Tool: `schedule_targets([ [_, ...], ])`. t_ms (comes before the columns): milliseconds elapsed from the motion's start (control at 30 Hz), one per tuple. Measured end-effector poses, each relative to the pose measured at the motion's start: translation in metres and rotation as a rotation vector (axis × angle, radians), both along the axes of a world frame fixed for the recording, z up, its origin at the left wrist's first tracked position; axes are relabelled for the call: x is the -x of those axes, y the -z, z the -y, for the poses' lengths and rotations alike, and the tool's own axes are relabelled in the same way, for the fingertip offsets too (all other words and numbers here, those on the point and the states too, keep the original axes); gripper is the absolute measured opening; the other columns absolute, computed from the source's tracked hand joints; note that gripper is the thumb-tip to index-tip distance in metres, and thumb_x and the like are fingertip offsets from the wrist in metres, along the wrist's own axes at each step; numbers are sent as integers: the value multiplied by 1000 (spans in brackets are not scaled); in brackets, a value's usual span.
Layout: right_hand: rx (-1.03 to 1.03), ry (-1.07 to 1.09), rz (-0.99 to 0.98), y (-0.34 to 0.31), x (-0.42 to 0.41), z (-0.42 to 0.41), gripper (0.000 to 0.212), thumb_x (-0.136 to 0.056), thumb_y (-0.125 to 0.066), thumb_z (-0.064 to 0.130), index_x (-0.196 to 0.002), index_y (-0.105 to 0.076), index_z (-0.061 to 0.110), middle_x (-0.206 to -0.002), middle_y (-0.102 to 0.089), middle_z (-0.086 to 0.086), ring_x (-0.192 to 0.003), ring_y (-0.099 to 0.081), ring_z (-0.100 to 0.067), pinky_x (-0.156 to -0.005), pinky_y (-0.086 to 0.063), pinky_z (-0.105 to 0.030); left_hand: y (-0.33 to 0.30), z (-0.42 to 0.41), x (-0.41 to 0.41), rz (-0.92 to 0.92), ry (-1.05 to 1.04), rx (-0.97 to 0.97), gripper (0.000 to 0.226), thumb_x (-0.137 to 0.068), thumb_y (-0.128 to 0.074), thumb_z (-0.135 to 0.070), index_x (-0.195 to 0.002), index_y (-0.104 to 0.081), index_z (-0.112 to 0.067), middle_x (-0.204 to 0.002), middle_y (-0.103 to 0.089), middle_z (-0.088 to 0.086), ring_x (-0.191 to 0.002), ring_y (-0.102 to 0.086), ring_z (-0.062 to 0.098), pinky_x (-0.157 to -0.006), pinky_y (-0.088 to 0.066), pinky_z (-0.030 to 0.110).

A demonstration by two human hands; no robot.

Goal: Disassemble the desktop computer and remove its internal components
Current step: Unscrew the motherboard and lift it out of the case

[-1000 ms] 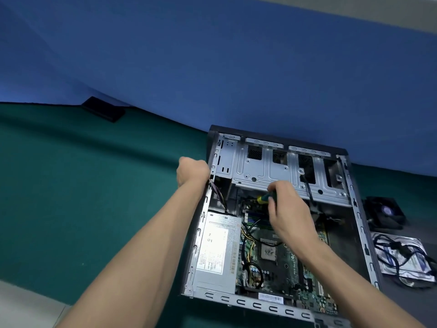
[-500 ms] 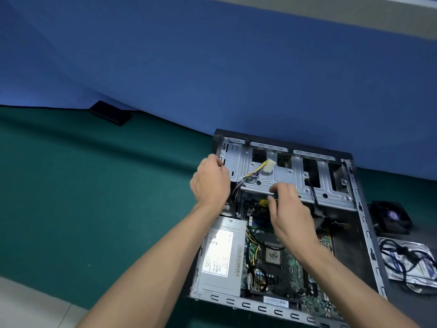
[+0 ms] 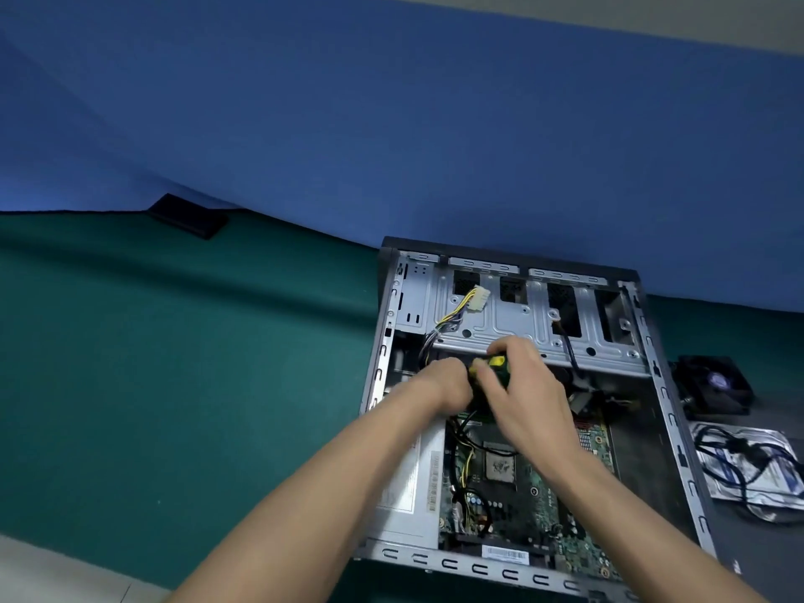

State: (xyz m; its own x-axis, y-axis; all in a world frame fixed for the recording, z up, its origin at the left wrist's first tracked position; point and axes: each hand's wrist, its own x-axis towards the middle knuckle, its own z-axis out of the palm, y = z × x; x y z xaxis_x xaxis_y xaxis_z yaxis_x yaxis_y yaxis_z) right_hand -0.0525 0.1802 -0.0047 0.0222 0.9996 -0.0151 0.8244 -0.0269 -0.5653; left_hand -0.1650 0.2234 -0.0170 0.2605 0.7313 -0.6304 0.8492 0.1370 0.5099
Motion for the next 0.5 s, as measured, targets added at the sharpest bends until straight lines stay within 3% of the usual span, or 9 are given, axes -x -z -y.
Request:
schedule_targets([
  [67, -8, 33, -26, 1, -2, -2, 9, -96, -46, 26, -105, -45, 25, -103, -47, 9, -74, -49, -13, -64, -32, -29, 3, -12, 1, 85, -46, 149, 20, -91, -34, -1, -92, -54, -1, -91, -53, 14, -85, -51, 27, -74, -41, 32],
  [167, 11, 44, -33, 3, -7, 0, 21, -90, -52, 18, -106, -42, 26, -104, -44, 9, -79, -49, -13, -65, -32, -28, 13, -19, 2, 160, -190, 223, 32, -91, -31, 0, -114, -53, 6, -95, -51, 15, -70, -44, 19, -71, -37, 31],
  [300, -3, 70, -11, 4, -11, -2, 12, -97, -44, 34, -101, -49, 24, -101, -49, 10, -72, -50, -13, -63, -34, -31, 27, -22, -4, 227, -360, 291, 21, -92, -36, 2, -99, -56, 3, -90, -53, 15, -63, -43, 17, -63, -37, 29],
  [367, -13, 83, -38, 6, -10, -2, 15, -98, -42, 29, -107, -50, 20, -104, -48, 8, -70, -50, -11, -63, -32, -30, 30, -23, -4, 275, -476, 275, 25, -94, -36, 0, -108, -57, 1, -93, -53, 13, -64, -46, 17, -61, -40, 26],
  [433, -11, 90, -45, 6, -11, -1, 16, -94, -47, 23, -111, -47, 20, -104, -44, 9, -74, -50, -11, -64, -32, -28, 34, -26, -4, 229, -435, 242, 35, -97, -36, -7, -128, -49, 4, -107, -56, 15, -65, -46, 15, -57, -39, 21],
  [500, 3, 86, -29, 6, -13, 1, 17, -91, -52, 25, -107, -46, 23, -103, -45, 10, -79, -50, -14, -65, -34, -29, 36, -27, -4, 112, -316, 167, 37, -97, -37, -10, -130, -47, 5, -128, -53, 20, -87, -54, 24, -58, -37, 18],
])
